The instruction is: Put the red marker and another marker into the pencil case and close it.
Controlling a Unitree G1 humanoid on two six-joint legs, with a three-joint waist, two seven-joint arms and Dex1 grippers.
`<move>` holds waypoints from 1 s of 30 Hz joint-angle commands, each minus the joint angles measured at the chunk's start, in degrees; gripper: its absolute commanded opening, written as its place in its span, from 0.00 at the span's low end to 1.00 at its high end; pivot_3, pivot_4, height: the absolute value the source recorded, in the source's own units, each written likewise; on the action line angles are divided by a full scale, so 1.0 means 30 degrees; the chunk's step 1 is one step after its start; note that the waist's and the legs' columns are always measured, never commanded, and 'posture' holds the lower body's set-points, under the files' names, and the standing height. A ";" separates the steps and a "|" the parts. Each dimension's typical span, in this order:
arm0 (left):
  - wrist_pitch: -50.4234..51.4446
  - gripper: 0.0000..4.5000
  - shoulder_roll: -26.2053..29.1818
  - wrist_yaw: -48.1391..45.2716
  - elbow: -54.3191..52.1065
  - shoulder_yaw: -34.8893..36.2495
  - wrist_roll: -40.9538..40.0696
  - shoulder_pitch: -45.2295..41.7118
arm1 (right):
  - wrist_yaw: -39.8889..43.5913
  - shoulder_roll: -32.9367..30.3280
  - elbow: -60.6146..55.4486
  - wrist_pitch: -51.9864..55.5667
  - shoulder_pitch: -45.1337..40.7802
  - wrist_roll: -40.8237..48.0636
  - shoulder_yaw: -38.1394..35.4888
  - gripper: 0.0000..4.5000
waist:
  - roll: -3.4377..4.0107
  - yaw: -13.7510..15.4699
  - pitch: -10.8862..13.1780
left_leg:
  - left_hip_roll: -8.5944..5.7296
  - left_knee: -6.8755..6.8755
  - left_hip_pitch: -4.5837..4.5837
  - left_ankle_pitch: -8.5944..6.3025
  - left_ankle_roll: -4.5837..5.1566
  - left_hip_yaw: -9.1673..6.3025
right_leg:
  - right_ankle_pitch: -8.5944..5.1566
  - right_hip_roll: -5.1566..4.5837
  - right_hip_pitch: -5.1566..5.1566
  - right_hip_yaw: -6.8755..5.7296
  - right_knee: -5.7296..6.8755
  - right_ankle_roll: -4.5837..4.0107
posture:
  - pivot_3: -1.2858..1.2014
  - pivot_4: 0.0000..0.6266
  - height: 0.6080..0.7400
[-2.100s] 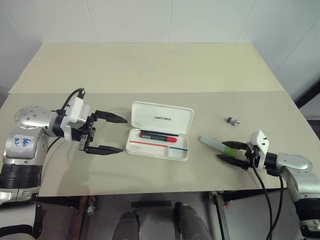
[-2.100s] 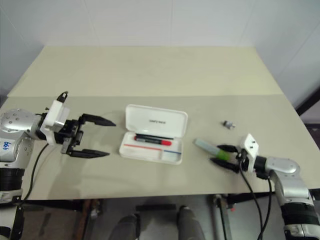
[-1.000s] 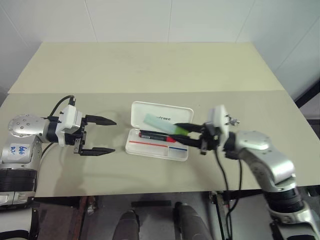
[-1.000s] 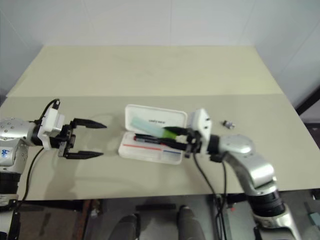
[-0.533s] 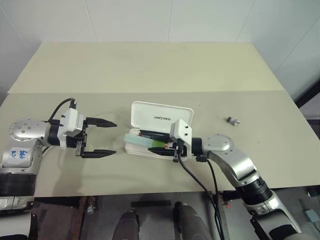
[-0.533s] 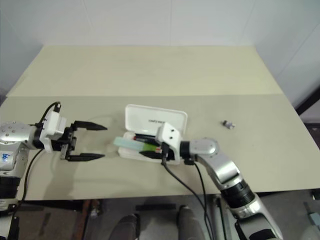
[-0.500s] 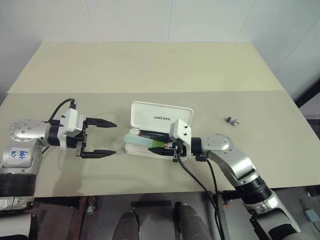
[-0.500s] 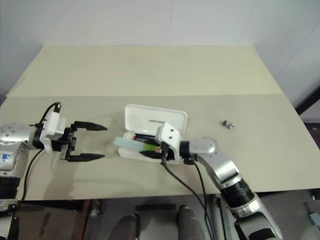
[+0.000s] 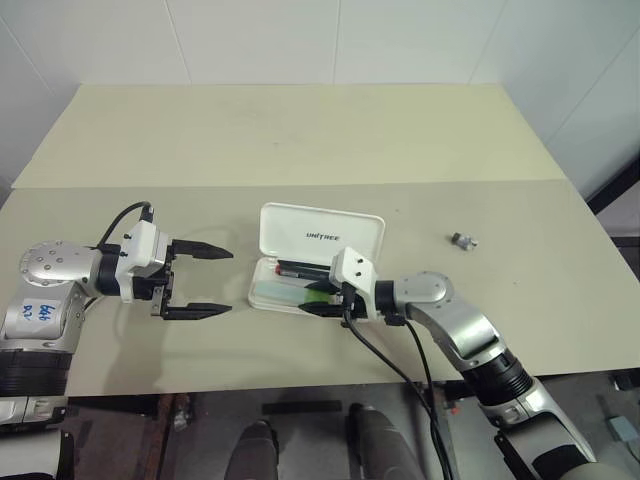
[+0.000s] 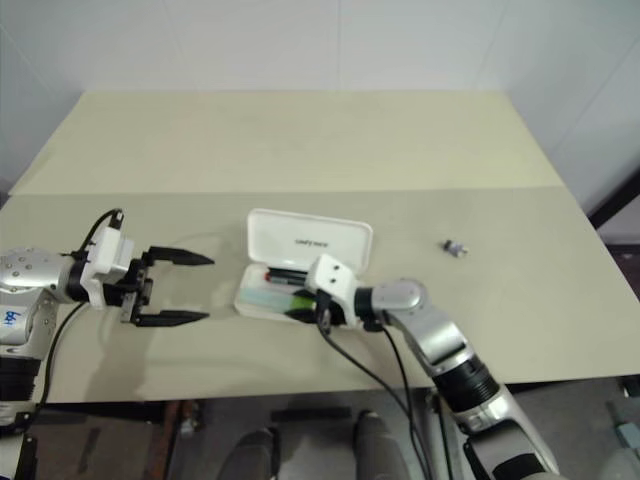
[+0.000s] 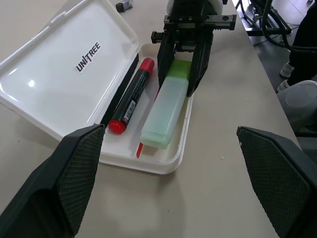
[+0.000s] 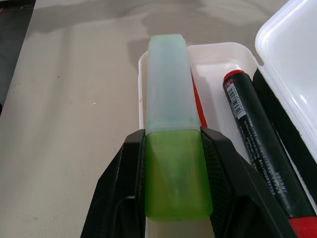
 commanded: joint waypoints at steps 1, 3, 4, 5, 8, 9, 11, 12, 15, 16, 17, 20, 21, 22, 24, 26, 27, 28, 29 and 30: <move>-0.0130 1.00 0.0091 0.0066 -0.0542 0.0201 -0.0070 -0.0200 | 0.0030 0.0177 -0.0376 0.0036 -0.0272 -0.0007 -0.0077 0.25 | 0.0000 0.0003 0.0000 | 0.0000 -0.0001 -0.0001 0.0000 0.0000 0.0000 | 0.0000 0.0000 -0.0001 0.0000 -0.0001 0.0000 | 0.52 0.24 1.00; -0.0149 1.00 0.0028 0.0087 -0.0533 0.0149 -0.0055 -0.0257 | 0.0076 0.0148 -0.0226 -0.0038 -0.0258 -0.0130 -0.0125 0.25 | -0.0001 0.0007 0.0000 | 0.0000 0.0000 -0.0001 0.0000 0.0000 0.0001 | 0.0000 -0.0001 -0.0001 0.0000 -0.0002 0.0000 | 0.52 0.24 1.00; -0.0150 1.00 -0.0005 0.0101 -0.0504 0.0121 -0.0045 -0.0308 | 0.0144 0.0072 -0.0105 -0.0186 -0.0275 -0.0232 -0.0133 0.25 | 0.0000 0.0008 0.0000 | 0.0000 0.0000 -0.0001 0.0000 -0.0001 0.0001 | -0.0001 -0.0001 -0.0001 0.0000 -0.0003 0.0000 | 0.52 0.24 1.00; -0.0150 1.00 -0.0023 0.0109 -0.0484 0.0103 -0.0039 -0.0341 | 0.0199 0.0023 -0.0030 -0.0288 -0.0286 -0.0307 -0.0141 0.25 | 0.0000 0.0008 0.0000 | 0.0000 0.0000 -0.0001 0.0000 0.0000 0.0001 | 0.0000 0.0000 0.0000 0.0000 -0.0003 0.0000 | 0.52 0.24 1.00; -0.0153 1.00 -0.0074 0.0145 -0.0450 0.0064 -0.0025 -0.0435 | 0.0445 -0.0069 0.0103 -0.0377 -0.0309 -0.0327 -0.0168 0.25 | 0.0000 0.0005 0.0000 | 0.0000 0.0001 0.0000 0.0000 -0.0001 0.0001 | 0.0000 0.0000 0.0000 0.0000 -0.0003 0.0000 | 0.52 0.24 1.00; -0.0152 1.00 -0.0111 0.0173 -0.0415 0.0034 -0.0014 -0.0505 | 0.0583 -0.0146 0.0228 -0.0501 -0.0377 -0.0395 -0.0132 0.25 | -0.0001 0.0005 0.0000 | 0.0000 0.0002 0.0000 0.0000 -0.0001 0.0000 | 0.0000 0.0000 0.0000 0.0001 -0.0002 0.0000 | 0.52 0.24 1.00; -0.0178 1.00 -0.0149 0.0202 -0.0366 -0.0018 0.0017 -0.0604 | 0.0758 -0.0214 0.0515 -0.0820 -0.0597 -0.0506 -0.0165 0.42 | 0.0000 0.0008 0.0000 | 0.0000 0.0004 -0.0001 0.0000 -0.0001 0.0001 | 0.0001 0.0000 0.0000 0.0000 -0.0002 0.0002 | 0.52 0.24 1.00; -0.0183 1.00 -0.0165 0.0205 -0.0327 -0.0040 0.0034 -0.0659 | 0.0899 -0.0248 0.0601 -0.0963 -0.0703 -0.0516 -0.0162 0.49 | 0.0000 0.0006 0.0000 | 0.0000 0.0005 0.0000 0.0000 -0.0001 0.0001 | 0.0001 -0.0001 0.0001 0.0000 -0.0002 0.0002 | 0.52 0.24 1.00; -0.0219 1.00 -0.0193 0.0195 -0.0254 -0.0068 0.0072 -0.0740 | 0.1080 -0.0269 0.0744 -0.1404 -0.0975 -0.0574 -0.0285 0.72 | 0.0000 0.0008 0.0000 | 0.0000 0.0002 0.0000 0.0000 0.0000 0.0001 | 0.0001 0.0000 0.0000 0.0000 0.0000 0.0004 | 0.52 0.24 1.00; -0.0219 1.00 -0.0200 0.0204 -0.0243 -0.0071 0.0076 -0.0757 | 0.1076 -0.0251 0.0788 -0.1473 -0.1054 -0.0571 -0.0355 0.81 | 0.0000 -0.0008 0.0000 | 0.0000 0.0000 -0.0001 0.0000 0.0000 0.0000 | 0.0003 0.0000 0.0000 0.0000 -0.0001 0.0008 | 0.52 0.24 1.00; -0.0231 1.00 -0.0216 0.0219 -0.0233 -0.0077 0.0085 -0.0775 | 0.1067 -0.0218 0.0807 -0.1625 -0.1181 -0.0566 -0.0449 0.90 | 0.0000 -0.0015 0.0000 | 0.0000 -0.0002 -0.0001 0.0000 -0.0001 0.0000 | 0.0006 0.0000 0.0000 -0.0001 -0.0003 0.0013 | 0.52 0.24 1.00; -0.0231 1.00 -0.0250 0.0271 -0.0263 -0.0086 0.0082 -0.0782 | 0.1024 -0.0123 0.0647 -0.1687 -0.1445 -0.0402 -0.0718 0.99 | 0.0000 -0.0019 0.0000 | 0.0000 -0.0006 -0.0001 0.0000 0.0000 0.0001 | 0.0010 0.0000 -0.0002 -0.0001 -0.0002 0.0024 | 0.52 0.24 1.00; -0.0243 1.00 -0.0279 0.0293 -0.0219 -0.0090 0.0083 -0.0821 | 0.0999 -0.0026 0.0469 -0.1595 -0.1542 -0.0177 -0.0898 0.99 | 0.0000 -0.0018 0.0000 | 0.0000 -0.0006 -0.0001 0.0000 -0.0001 0.0001 | 0.0010 0.0000 -0.0002 -0.0001 -0.0002 0.0024 | 0.52 0.24 1.00; -0.0254 1.00 -0.0299 0.0309 -0.0185 -0.0093 0.0084 -0.0850 | 0.0983 0.0041 0.0349 -0.1534 -0.1609 -0.0017 -0.1020 0.99 | 0.0000 -0.0017 0.0000 | 0.0000 -0.0004 -0.0001 0.0000 -0.0001 0.0001 | 0.0011 0.0000 -0.0001 -0.0001 -0.0002 0.0024 | 0.52 0.24 1.00; -0.0314 1.00 -0.0383 0.0324 -0.0158 -0.0143 0.0091 -0.0911 | 0.0893 0.0182 -0.0448 -0.0949 -0.1607 0.0829 -0.1661 0.99 | 0.0000 -0.0005 0.0000 | 0.0000 -0.0003 -0.0001 0.0000 0.0000 0.0000 | 0.0010 0.0000 -0.0002 -0.0001 0.0000 0.0024 | 0.52 0.24 1.00; -0.0313 1.00 -0.0510 0.0373 -0.0200 -0.0226 0.0079 -0.1000 | 0.1033 0.0086 -0.1608 -0.0383 -0.1272 0.1776 -0.2305 0.99 | 0.0001 0.0010 0.0001 | 0.0000 -0.0009 -0.0002 0.0000 0.0000 0.0000 | 0.0011 0.0000 -0.0002 -0.0003 0.0001 0.0026 | 0.52 0.24 1.00; -0.0296 1.00 -0.0561 0.0383 -0.0225 -0.0252 0.0061 -0.1038 | 0.1132 -0.0093 -0.2299 0.0004 -0.1006 0.2269 -0.2588 0.99 | 0.0002 0.0021 0.0001 | 0.0000 -0.0009 -0.0003 0.0000 -0.0001 -0.0001 | 0.0011 -0.0001 -0.0002 -0.0004 0.0002 0.0031 | 0.52 0.24 1.00; -0.0287 1.00 -0.0591 0.0380 -0.0237 -0.0260 0.0052 -0.1059 | 0.1170 -0.0225 -0.2766 0.0306 -0.0828 0.2588 -0.2760 0.99 | 0.0000 0.0030 0.0000 | 0.0000 -0.0012 -0.0005 -0.0001 0.0000 -0.0001 | 0.0012 -0.0001 -0.0003 -0.0004 0.0001 0.0036 | 0.52 0.24 1.00; -0.0266 1.00 -0.0628 0.0390 -0.0264 -0.0271 0.0043 -0.1080 | 0.1204 -0.0409 -0.3275 0.0547 -0.0599 0.2929 -0.2969 0.99 | 0.0001 0.0049 0.0000 | 0.0000 -0.0012 -0.0005 -0.0004 0.0000 -0.0004 | 0.0011 0.0000 -0.0002 -0.0005 0.0005 0.0051 | 0.52 0.24 1.00; -0.0166 1.00 -0.0712 0.0450 -0.0477 -0.0286 -0.0041 -0.1083 | 0.1301 -0.0868 -0.4299 0.0999 -0.0034 0.3631 -0.3544 0.99 | 0.0001 0.0094 0.0000 | 0.0000 -0.0013 -0.0006 -0.0006 0.0000 -0.0005 | 0.0010 -0.0001 -0.0003 -0.0005 0.0003 0.0054 | 0.52 0.24 1.00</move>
